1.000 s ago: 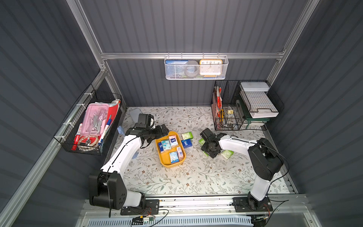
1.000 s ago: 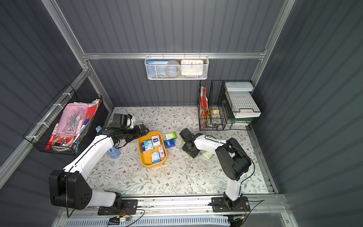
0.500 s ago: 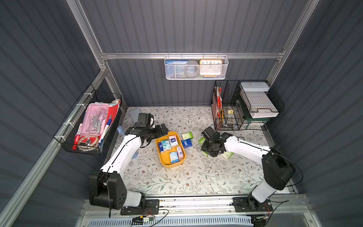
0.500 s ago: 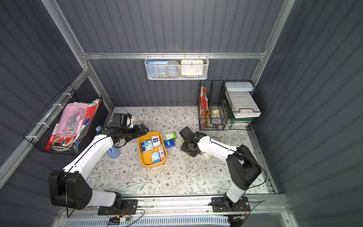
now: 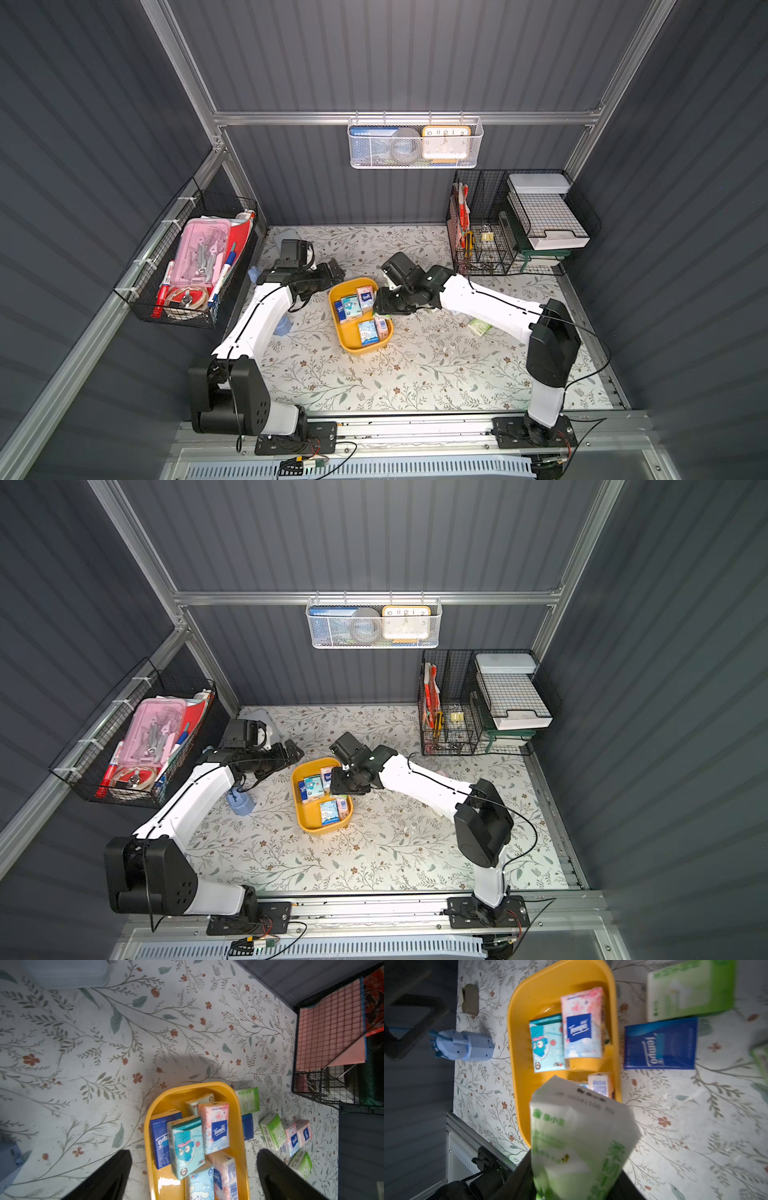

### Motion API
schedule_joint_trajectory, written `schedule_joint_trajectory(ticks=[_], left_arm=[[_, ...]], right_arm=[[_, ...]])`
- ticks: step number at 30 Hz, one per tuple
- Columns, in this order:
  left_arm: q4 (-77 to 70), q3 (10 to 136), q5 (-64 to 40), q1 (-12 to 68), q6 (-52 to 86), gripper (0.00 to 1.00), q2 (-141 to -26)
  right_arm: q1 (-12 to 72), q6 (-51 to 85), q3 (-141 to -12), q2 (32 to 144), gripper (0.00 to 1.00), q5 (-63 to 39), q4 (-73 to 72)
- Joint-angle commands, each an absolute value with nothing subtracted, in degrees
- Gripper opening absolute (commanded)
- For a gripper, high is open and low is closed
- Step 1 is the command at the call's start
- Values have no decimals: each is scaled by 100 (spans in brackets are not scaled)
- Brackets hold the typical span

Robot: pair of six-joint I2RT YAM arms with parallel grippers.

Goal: Put the pocket tissues into the storage box
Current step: Place the pocket tissues in the storage box.

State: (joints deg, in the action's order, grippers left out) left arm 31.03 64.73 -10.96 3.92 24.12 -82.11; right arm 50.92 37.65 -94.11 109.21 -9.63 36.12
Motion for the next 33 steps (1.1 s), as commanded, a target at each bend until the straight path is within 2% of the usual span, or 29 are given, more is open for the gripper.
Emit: schedule_joint_trajectory(ticks=[1,3,7,16,21,28,30,33], left_arm=[[3193,6237,-1257,192,2496,99,-8062],[3258,6183,-1202,176,2496,99,-8002],[3295,6118,-1166,170,2494,99,-7904],[3374,6147,-1126,167,2459,99,-7796],[3374,6170,-1161,167,2461,99,-7792],[3410,6174,-1168,167,2461,99,-7743],[3408,6183,-1182,167,2461,99,-7729],[3410,6203,-1192,167,2461,99,-7716]], right_arm=[[5227,3126,-9747,11289,48,-1355,3917],[5305,2949,-9985,11543,48,-1695,3994],[5397,2537,-10585,12118,49,-1736,4454],[5396,1943,-11389,12774,51,-862,5478],[5405,1887,-11549,12980,53,-797,5699],[5405,1905,-11558,12978,64,-617,5643],[5405,1920,-11549,12917,73,-580,5609],[5405,1981,-11505,12773,74,-494,5500]])
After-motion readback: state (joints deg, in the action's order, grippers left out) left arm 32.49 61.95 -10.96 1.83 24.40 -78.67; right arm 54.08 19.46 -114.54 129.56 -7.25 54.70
